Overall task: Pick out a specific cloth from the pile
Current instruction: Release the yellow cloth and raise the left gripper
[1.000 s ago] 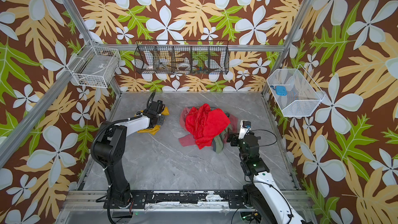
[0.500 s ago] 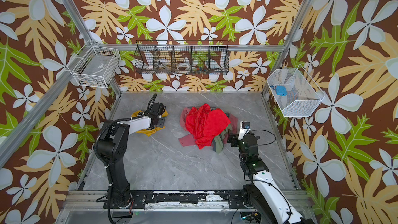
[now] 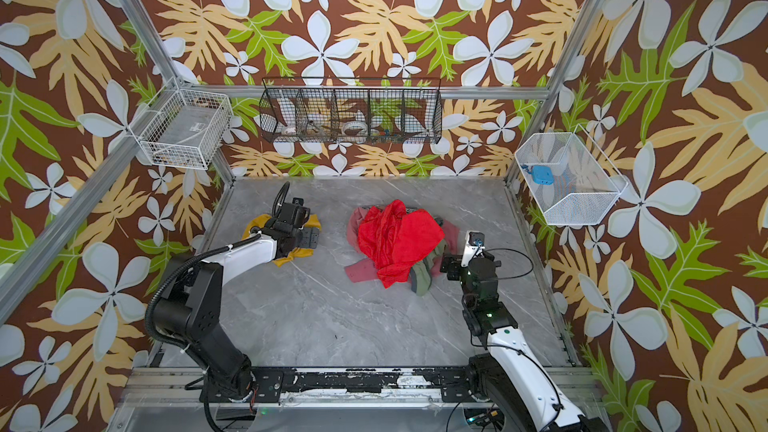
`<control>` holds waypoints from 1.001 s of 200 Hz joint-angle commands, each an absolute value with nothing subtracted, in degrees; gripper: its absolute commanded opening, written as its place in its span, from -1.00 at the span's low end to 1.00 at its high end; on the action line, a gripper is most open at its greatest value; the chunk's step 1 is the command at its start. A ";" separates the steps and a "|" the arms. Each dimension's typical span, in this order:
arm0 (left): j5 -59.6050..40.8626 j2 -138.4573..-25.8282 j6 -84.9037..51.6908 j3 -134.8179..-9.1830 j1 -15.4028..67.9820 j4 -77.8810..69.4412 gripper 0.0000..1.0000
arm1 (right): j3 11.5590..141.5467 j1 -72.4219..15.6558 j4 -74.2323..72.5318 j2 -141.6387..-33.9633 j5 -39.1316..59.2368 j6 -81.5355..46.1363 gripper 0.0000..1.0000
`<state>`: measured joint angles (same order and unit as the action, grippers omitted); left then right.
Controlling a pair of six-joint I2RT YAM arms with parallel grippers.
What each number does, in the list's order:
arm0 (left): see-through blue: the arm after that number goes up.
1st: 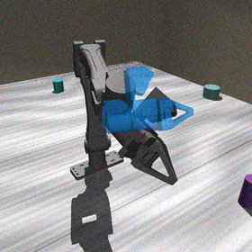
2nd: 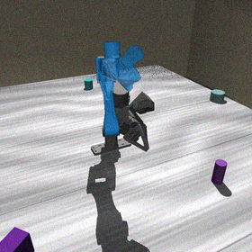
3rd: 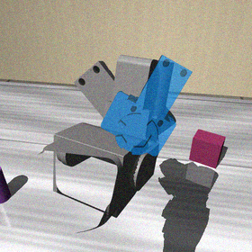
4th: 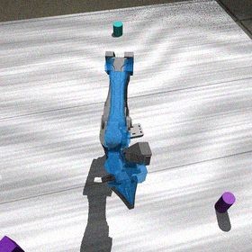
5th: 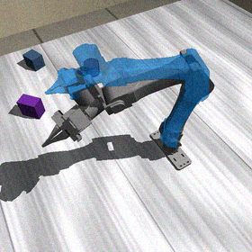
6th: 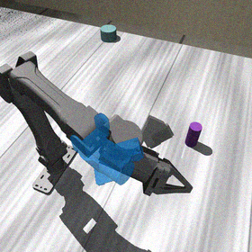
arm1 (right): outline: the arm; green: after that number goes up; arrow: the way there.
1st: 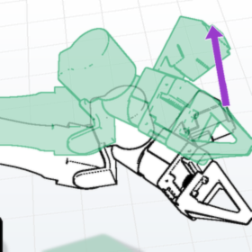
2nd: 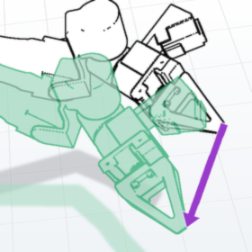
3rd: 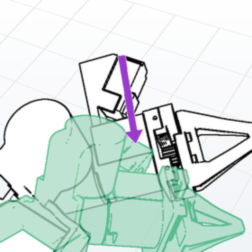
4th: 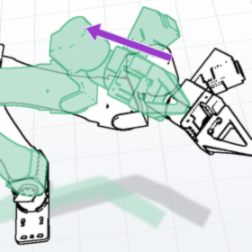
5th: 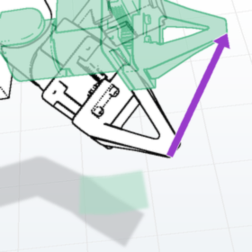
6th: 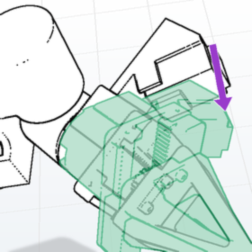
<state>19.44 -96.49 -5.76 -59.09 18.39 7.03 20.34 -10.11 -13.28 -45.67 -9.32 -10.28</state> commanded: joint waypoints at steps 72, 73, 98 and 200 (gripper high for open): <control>17.67 -76.18 -13.35 -46.27 19.02 -2.03 1.00 | 17.77 -10.08 -23.58 -46.58 -16.83 -5.05 0.88; 17.71 -75.93 -13.36 -46.08 19.00 -2.11 1.00 | 17.67 -10.09 -23.83 -46.58 -16.85 -4.98 0.88; 20.80 -69.77 -13.93 -40.66 19.28 -5.07 1.00 | 15.33 -9.93 -29.96 -48.31 -17.83 -3.29 0.89; 30.92 -56.10 -14.17 -27.64 19.35 -12.52 1.00 | 10.57 -7.90 -56.24 -68.13 -19.45 -0.64 0.86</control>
